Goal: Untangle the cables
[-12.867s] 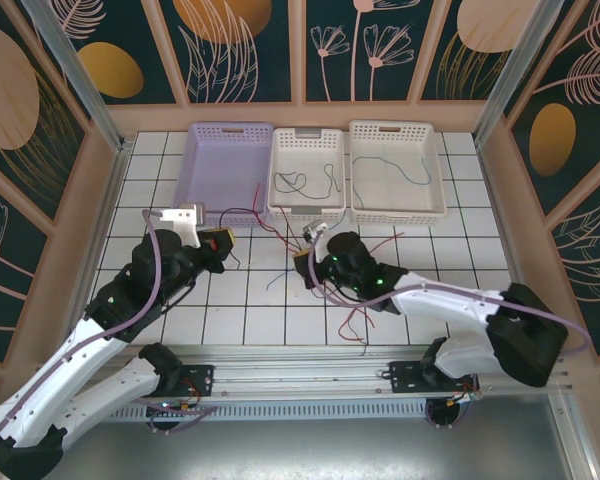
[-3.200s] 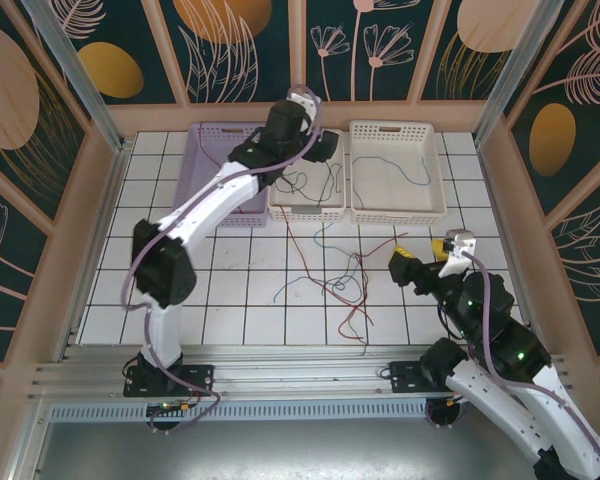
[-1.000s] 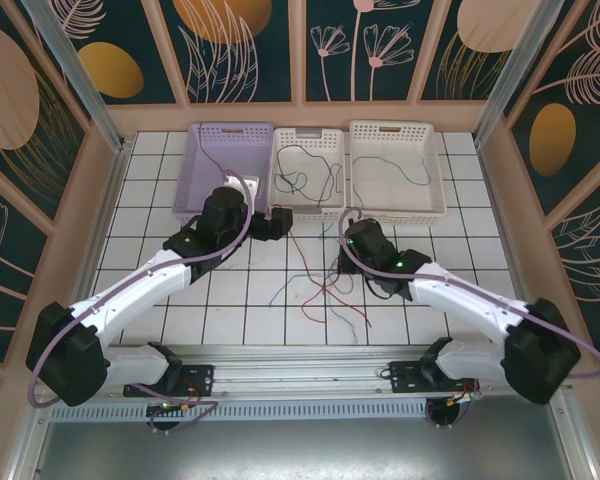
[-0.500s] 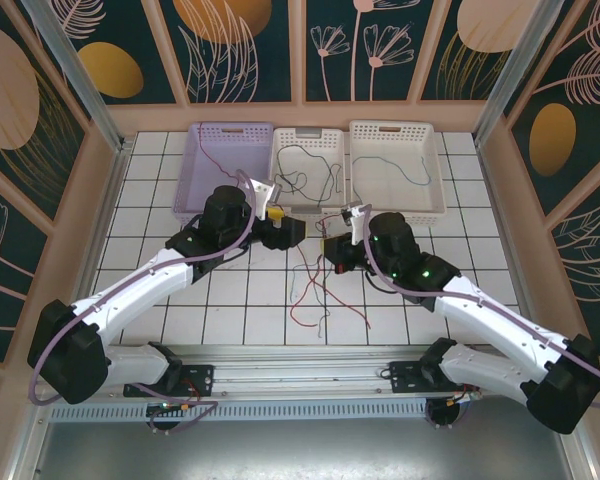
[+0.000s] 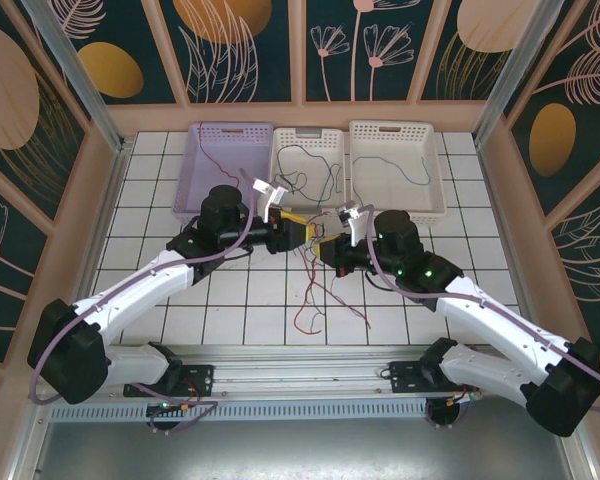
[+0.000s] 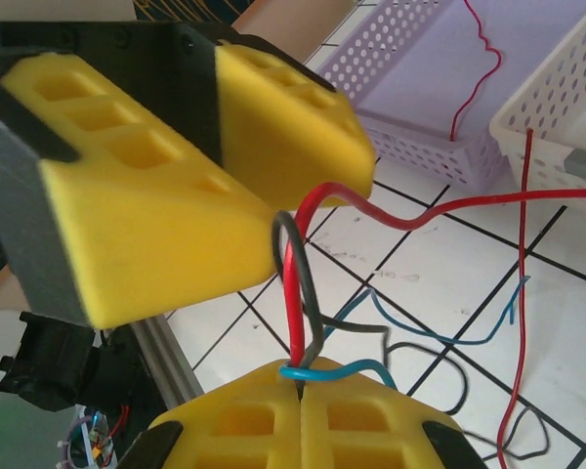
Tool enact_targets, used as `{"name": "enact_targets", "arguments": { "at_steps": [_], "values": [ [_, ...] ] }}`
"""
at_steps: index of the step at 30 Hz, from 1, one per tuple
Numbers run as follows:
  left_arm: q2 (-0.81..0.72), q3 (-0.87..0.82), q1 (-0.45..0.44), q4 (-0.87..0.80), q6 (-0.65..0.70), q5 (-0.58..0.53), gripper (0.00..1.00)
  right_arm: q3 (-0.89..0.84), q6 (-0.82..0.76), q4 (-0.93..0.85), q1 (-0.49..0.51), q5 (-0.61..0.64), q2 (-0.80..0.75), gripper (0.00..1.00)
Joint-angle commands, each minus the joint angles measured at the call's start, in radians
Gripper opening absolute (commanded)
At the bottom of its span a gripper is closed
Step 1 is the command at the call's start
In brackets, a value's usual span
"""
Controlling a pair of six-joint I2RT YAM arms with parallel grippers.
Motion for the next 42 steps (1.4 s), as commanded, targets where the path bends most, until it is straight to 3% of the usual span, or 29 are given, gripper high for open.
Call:
{"name": "enact_targets", "arguments": {
  "at_steps": [1, 3, 6, 7, 9, 12, 14, 21, 28, 35, 42],
  "values": [
    [-0.004, -0.009, -0.005, 0.072, -0.022, 0.067, 0.26, 0.005, -0.014, 0.04, -0.011, -0.029, 0.001, 0.0],
    [-0.006, -0.007, -0.006, 0.063, -0.017, 0.053, 0.13, -0.001, -0.013, 0.037, -0.019, -0.028, 0.001, 0.0],
    [-0.002, -0.007, -0.005, 0.058, -0.017, 0.046, 0.13, -0.012, -0.006, 0.043, -0.029, -0.038, -0.003, 0.0],
    [-0.002, -0.005, -0.006, 0.058, -0.019, 0.049, 0.16, -0.015, -0.005, 0.044, -0.03, -0.042, -0.005, 0.0],
    [-0.001, -0.002, -0.005, 0.06, -0.02, 0.051, 0.36, -0.022, -0.002, 0.048, -0.031, -0.038, -0.01, 0.0],
    [-0.009, -0.003, -0.006, 0.075, -0.035, 0.073, 0.53, -0.031, 0.0, 0.049, -0.033, -0.036, -0.009, 0.0],
    [-0.014, -0.012, -0.006, 0.106, -0.06, 0.095, 0.57, -0.033, 0.001, 0.048, -0.033, -0.045, -0.007, 0.0],
    [-0.007, -0.026, -0.007, 0.173, -0.118, 0.171, 0.55, -0.035, 0.007, 0.05, -0.033, -0.053, -0.007, 0.0],
    [0.048, 0.022, -0.027, 0.073, -0.057, 0.232, 0.48, -0.028, 0.013, 0.044, -0.033, -0.043, -0.023, 0.0],
    [0.07, 0.061, -0.051, -0.045, 0.033, 0.223, 0.45, -0.02, 0.016, 0.04, -0.034, -0.032, -0.027, 0.0],
    [0.043, 0.071, -0.051, -0.097, 0.084, 0.166, 0.34, -0.026, 0.021, 0.031, -0.039, -0.027, -0.026, 0.0]
  ]
}}
